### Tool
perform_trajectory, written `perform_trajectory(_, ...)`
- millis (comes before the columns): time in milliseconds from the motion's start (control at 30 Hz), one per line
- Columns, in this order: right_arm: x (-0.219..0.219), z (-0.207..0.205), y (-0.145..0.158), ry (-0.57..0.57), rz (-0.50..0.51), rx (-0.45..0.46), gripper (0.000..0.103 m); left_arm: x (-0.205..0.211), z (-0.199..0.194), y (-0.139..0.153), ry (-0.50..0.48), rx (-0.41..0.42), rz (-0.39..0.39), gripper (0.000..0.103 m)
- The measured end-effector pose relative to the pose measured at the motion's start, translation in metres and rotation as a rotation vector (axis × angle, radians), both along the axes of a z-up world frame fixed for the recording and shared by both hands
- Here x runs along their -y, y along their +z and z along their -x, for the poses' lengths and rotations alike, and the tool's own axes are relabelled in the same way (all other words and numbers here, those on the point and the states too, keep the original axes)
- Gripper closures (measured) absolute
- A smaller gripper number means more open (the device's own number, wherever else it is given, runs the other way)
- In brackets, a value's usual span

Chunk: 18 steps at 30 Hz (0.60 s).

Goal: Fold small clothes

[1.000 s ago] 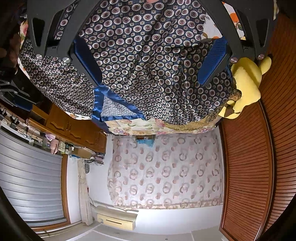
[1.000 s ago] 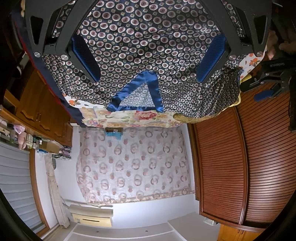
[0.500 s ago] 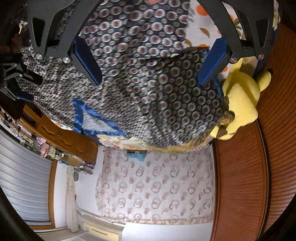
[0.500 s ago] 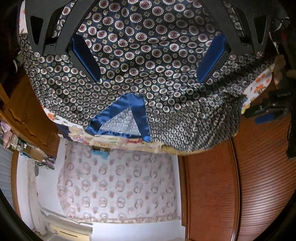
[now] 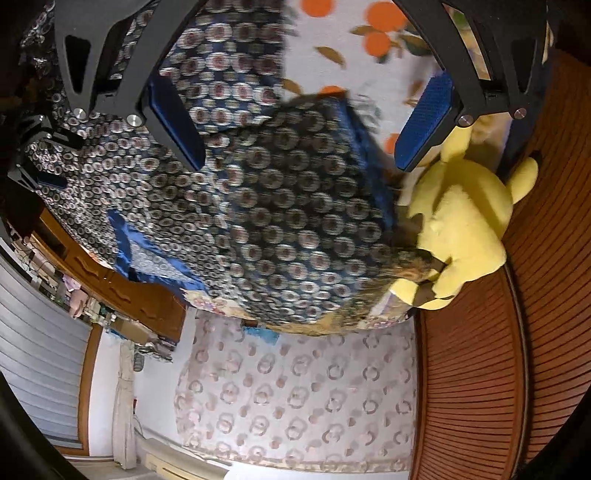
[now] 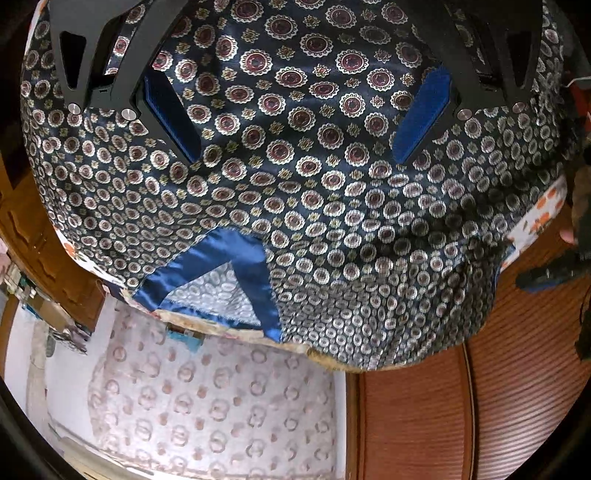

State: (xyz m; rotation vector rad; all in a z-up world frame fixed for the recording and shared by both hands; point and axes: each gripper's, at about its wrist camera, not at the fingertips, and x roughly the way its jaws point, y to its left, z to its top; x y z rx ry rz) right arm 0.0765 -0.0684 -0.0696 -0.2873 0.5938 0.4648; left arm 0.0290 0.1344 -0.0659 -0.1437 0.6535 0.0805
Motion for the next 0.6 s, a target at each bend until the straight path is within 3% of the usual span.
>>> perform_trajectory(333, -0.001, 0.001, -0.002, 0.006, -0.003, -0.001, 0.0, -0.035, -0.035, -0.021, -0.015, -0.109, 0.089, 0.041)
perform_trajectory(600, 0.001, 0.0, -0.004, -0.002, -0.018, -0.015, 0.0, -0.045, -0.05, -0.039, -0.025, -0.168, 0.114, 0.045)
